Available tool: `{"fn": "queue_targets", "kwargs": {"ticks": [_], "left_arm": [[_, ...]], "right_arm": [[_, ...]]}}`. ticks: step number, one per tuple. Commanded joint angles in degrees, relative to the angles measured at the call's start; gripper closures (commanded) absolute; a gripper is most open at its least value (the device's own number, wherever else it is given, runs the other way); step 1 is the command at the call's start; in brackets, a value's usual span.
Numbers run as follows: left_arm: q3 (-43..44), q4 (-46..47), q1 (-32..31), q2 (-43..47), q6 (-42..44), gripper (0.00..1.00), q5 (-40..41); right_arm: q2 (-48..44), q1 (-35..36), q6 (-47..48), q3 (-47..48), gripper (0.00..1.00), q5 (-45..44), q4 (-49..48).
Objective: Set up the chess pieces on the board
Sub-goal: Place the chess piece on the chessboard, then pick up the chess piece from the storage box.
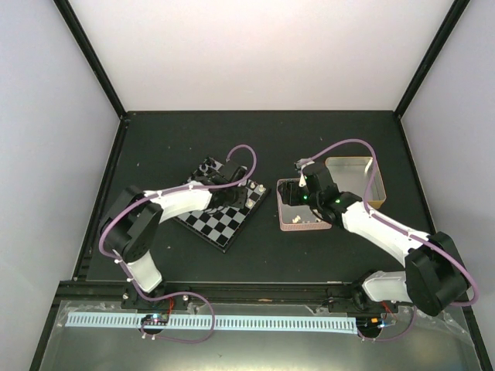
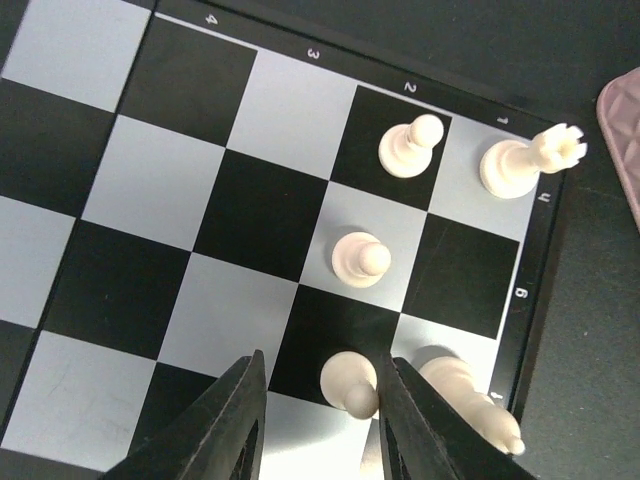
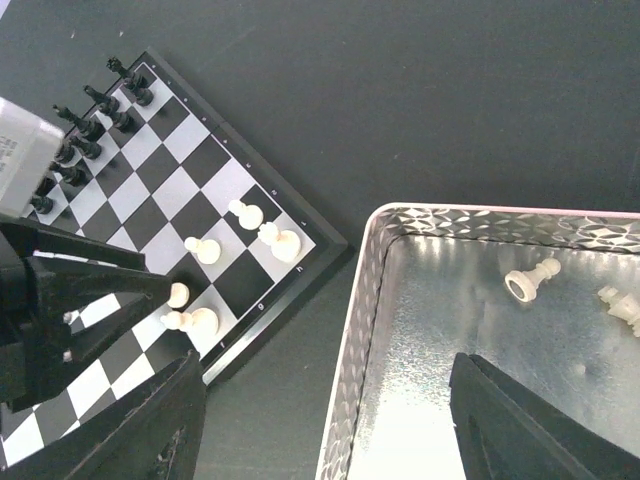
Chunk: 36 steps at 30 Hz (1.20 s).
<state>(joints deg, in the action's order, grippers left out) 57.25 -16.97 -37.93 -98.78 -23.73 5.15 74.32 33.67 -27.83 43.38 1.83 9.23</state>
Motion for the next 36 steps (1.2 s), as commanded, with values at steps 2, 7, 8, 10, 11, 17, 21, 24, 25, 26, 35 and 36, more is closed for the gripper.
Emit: {"fn": "queue_targets", "kwargs": {"ticks": [2, 7, 8, 10, 11, 17, 21, 24, 25, 26, 35, 36], "left_arm": [[-0.30, 1.18, -0.28, 4.03, 0.05, 0.64, 1.02], [-0.39, 0.91, -0.24, 5.53, 0.31, 0.60, 1.05], [-0.39, 0.77, -0.24, 5.79, 0.32, 0.60, 1.01], [-0.67, 0.59, -0.22, 6.16, 0.28, 0.61, 0.81], [-0.78, 0.50, -0.27, 6.29, 0.18, 0.62, 0.75], [-2.48, 0.28, -0.04, 9.26, -0.65, 0.67, 0.13], [-4.05, 0.64, 0.85, 13.63, -1.28, 0.67, -0.17], [-5.57, 1.25, 1.96, 17.05, -1.80, 0.66, -0.62], [-6.17, 1.53, 2.32, 18.03, -1.95, 0.65, -0.82], [-6.63, 1.73, 2.66, 19.04, -2.17, 0.65, -1.14], [-8.62, 2.48, 5.20, 22.61, -3.08, 0.63, -4.77], [-8.73, 2.67, 5.35, 22.62, -3.10, 0.63, -5.12]], "right_arm": [[-0.41, 0.01, -1.21, 1.49, 0.33, -1.69, 0.81], [-0.12, -0.09, -2.80, 1.99, 0.33, -3.17, 2.04], [0.04, -0.07, -3.23, 2.24, 0.33, -3.39, 2.35], [0.75, -0.17, -4.09, 2.85, 0.34, -4.05, 3.45], [1.33, -0.14, -4.61, 3.31, 0.35, -4.62, 4.30], [7.72, -1.41, -6.97, 6.93, 0.47, -6.53, 8.57], [13.82, -2.69, -6.28, 10.15, 0.54, -8.04, 10.45], [18.41, -3.27, -6.27, 12.71, 0.55, -11.33, 11.70], [19.63, -3.24, -6.31, 13.43, 0.55, -12.37, 11.88], [20.99, -3.25, -6.39, 14.27, 0.55, -13.45, 12.13], [29.20, -3.35, -8.35, 19.83, 0.56, -19.41, 14.23], [29.89, -3.28, -8.37, 20.27, 0.57, -20.32, 14.34]]}}
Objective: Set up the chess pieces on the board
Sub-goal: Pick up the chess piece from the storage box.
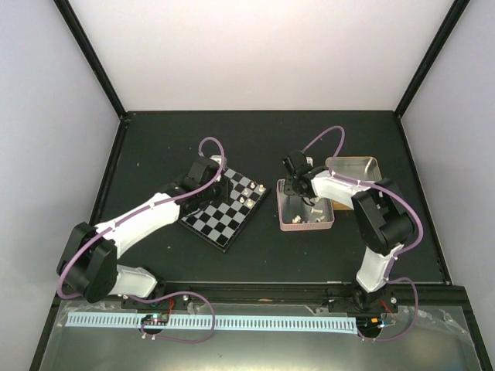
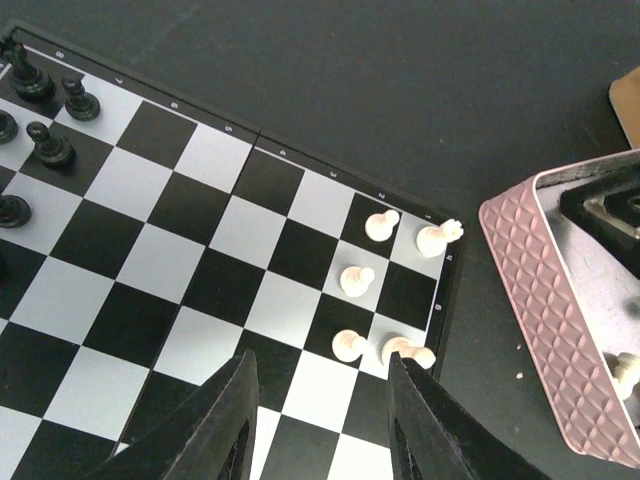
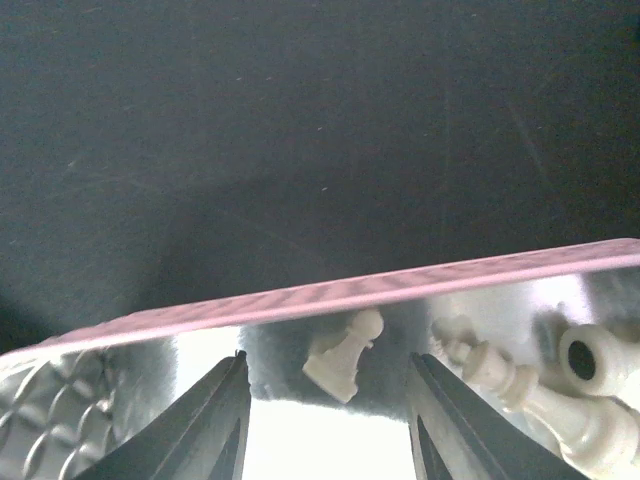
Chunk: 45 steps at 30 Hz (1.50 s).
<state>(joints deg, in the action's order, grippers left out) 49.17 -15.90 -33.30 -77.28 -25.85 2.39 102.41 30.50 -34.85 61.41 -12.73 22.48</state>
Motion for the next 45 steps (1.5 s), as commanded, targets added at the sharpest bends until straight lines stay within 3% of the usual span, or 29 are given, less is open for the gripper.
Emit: {"fn": "queue_targets", "kwargs": {"ticks": [1, 8, 19, 26, 31, 39, 45], "left_arm": [[-0.72, 1.60, 0.84, 0.99, -1.03, 0.63, -2.65], [-0.74, 1.76, 1.04, 1.32, -0.57, 0.62, -2.82], [-1.00, 2.18, 1.22, 1.67, -0.40, 0.63, -3.61], [-0.75, 2.19, 1.18, 1.82, -0.40, 0.62, -3.80], [-0.89, 2.19, 1.19, 2.08, -0.68, 0.62, -3.94], [-0.89, 3.70, 1.30, 3.53, -0.72, 0.58, -8.46], [-0.28, 7.82, 3.04, 7.32, -2.49, 0.52, -21.47]], "right_arm": [[2.46, -0.13, -1.48, 2.75, 0.57, -6.32, 1.34], [5.15, -0.11, -2.55, 3.21, 0.60, -9.10, 2.26], [3.15, -0.12, -3.19, -0.48, 0.76, -5.18, 1.51], [3.08, -0.07, -3.72, -1.02, 0.77, -4.52, 1.89], [2.11, -0.09, -3.55, -1.16, 0.88, -4.43, 2.46], [-11.21, -0.09, 1.35, -6.97, 0.89, 1.58, -4.62], [-25.23, -0.05, 10.54, -13.53, 0.89, 19.95, -16.44]]}}
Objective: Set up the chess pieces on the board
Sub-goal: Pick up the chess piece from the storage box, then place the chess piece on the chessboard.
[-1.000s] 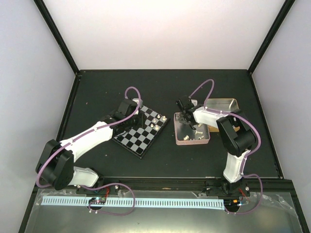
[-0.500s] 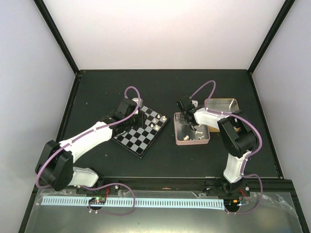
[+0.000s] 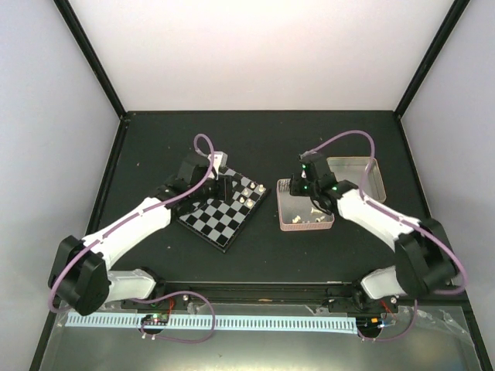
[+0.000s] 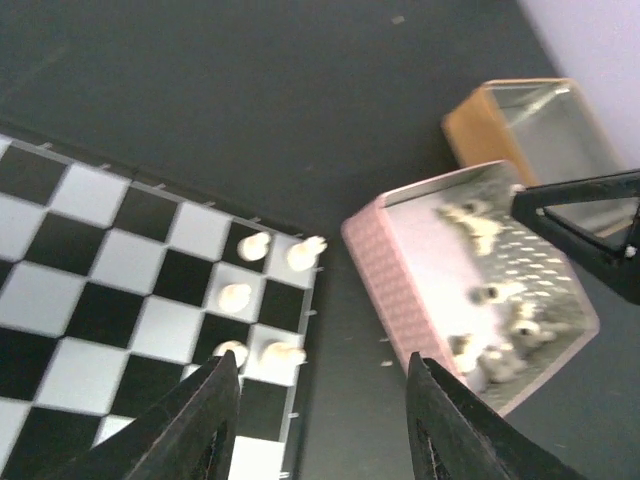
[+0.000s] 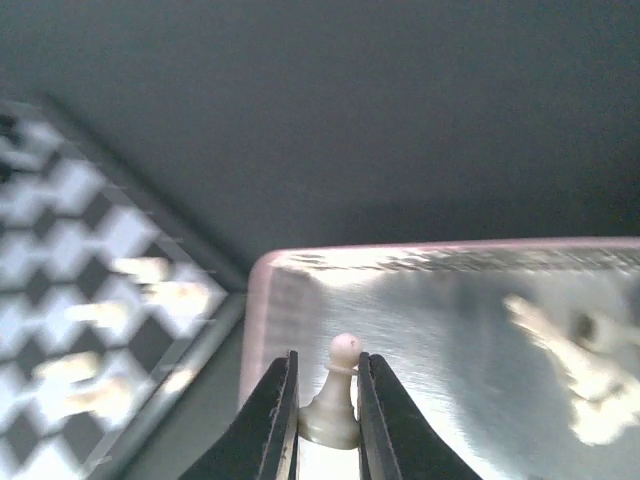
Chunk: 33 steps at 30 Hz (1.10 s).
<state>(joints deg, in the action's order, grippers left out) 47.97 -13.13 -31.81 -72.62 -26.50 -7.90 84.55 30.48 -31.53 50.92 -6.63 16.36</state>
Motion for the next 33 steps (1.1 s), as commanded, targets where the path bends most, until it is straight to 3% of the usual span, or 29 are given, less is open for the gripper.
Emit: {"fn": "queue_targets", "kwargs": {"ticks": [1, 6, 13, 21, 33], "left_arm": [[1.36, 5.81, 2.08, 3.00, -2.77, 0.51, -15.04], [1.98, 14.01, 3.80, 3.39, -9.28, 0.45, -31.80], [1.98, 20.83, 4.43, 2.57, -17.33, 0.40, -42.63], [1.76, 26.37, 4.68, 1.75, -25.86, 0.40, -51.63], [1.96, 22.91, 4.17, 0.62, -27.56, 0.54, -54.00]], "right_arm": [[-9.35, -0.07, 8.91, -4.47, 0.89, 18.06, -12.60], [-13.47, -0.08, 11.32, -6.53, 0.88, 40.96, -23.54], [-14.48, 0.02, 10.83, -7.39, 0.89, 57.85, -33.70], [-15.43, 0.19, 17.10, -5.70, 0.90, 65.30, -30.32], [-15.69, 0.55, 20.49, -4.32, 0.91, 64.45, -28.93]]}}
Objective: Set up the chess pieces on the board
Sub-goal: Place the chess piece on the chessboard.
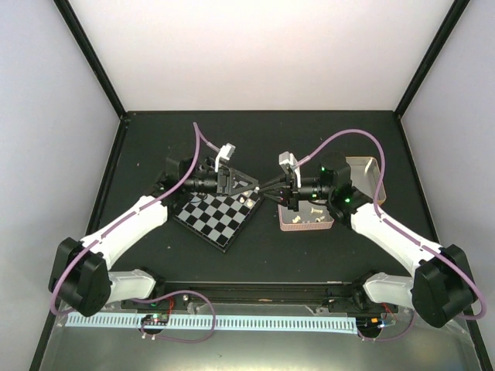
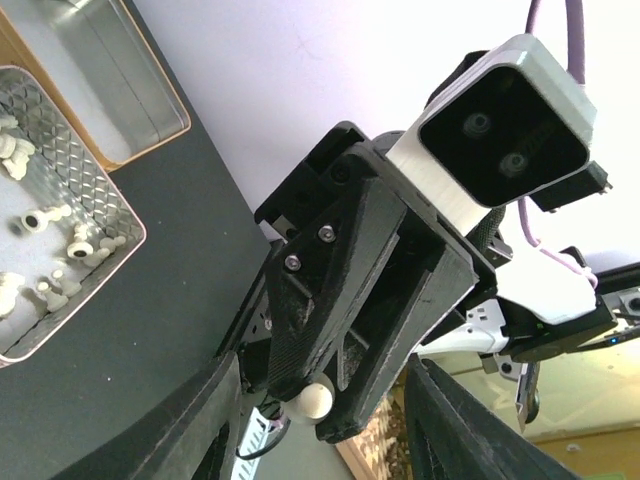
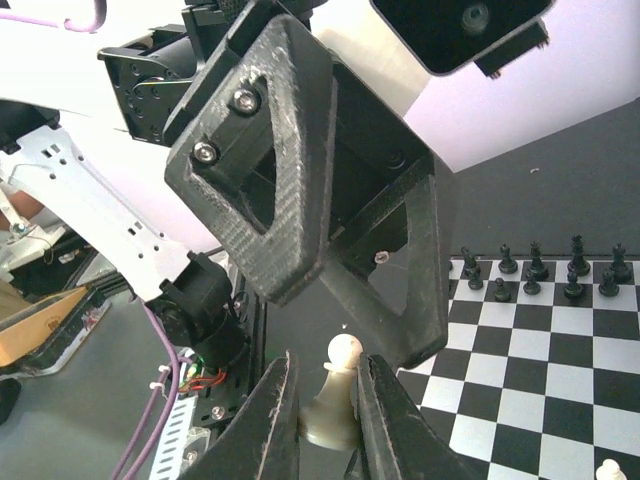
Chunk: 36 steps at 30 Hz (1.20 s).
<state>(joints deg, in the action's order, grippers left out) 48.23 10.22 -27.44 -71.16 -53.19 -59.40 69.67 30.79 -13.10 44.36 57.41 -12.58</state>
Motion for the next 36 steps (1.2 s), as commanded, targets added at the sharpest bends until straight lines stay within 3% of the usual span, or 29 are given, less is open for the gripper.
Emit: {"fn": "queue_targets", "kwargs": {"ticks": [1, 6, 13, 19, 25, 30, 34, 36], "left_arm": [[1.75, -0.54, -0.28, -1.03, -0.88, 0.56, -2.70], [2.25, -0.93, -0.88, -1.88, -0.60, 0.64, -3.68], [2.76, -0.81, -1.21, -4.44, -1.67, 0.67, -4.02], [2.96, 1.03, -1.20, -5.12, -3.76, 0.79, -4.40], [2.93, 1.11, -1.21, -5.89, -3.83, 0.98, -4.89], [2.93, -0.41, -1.00, -5.84, -2.47, 0.98, -3.87], [2.45, -3.41, 0.18, -5.12, -0.05, 0.99, -0.77], [2.49, -7.64, 1.04, -3.91, 3.31, 0.99, 2.86]], "right_arm": [[-0.70, 0.28, 2.23, 2.49, 0.91, 0.53, 0.11], [-0.02, 0.33, 4.32, 4.03, 0.92, 1.02, 2.94], [1.11, 0.42, 8.78, 6.55, 0.92, 1.02, 8.76], [1.67, 0.59, 10.95, 7.47, 0.92, -1.69, 11.50], [2.50, 0.77, 11.25, 8.25, 0.90, -4.41, 12.64], [2.76, 0.77, 8.94, 8.66, 0.75, -6.24, 13.94], [1.64, 0.68, 5.60, 7.22, 0.48, -8.72, 12.11], [-0.06, 0.48, 3.54, 5.20, 0.39, -11.69, 9.85]]}}
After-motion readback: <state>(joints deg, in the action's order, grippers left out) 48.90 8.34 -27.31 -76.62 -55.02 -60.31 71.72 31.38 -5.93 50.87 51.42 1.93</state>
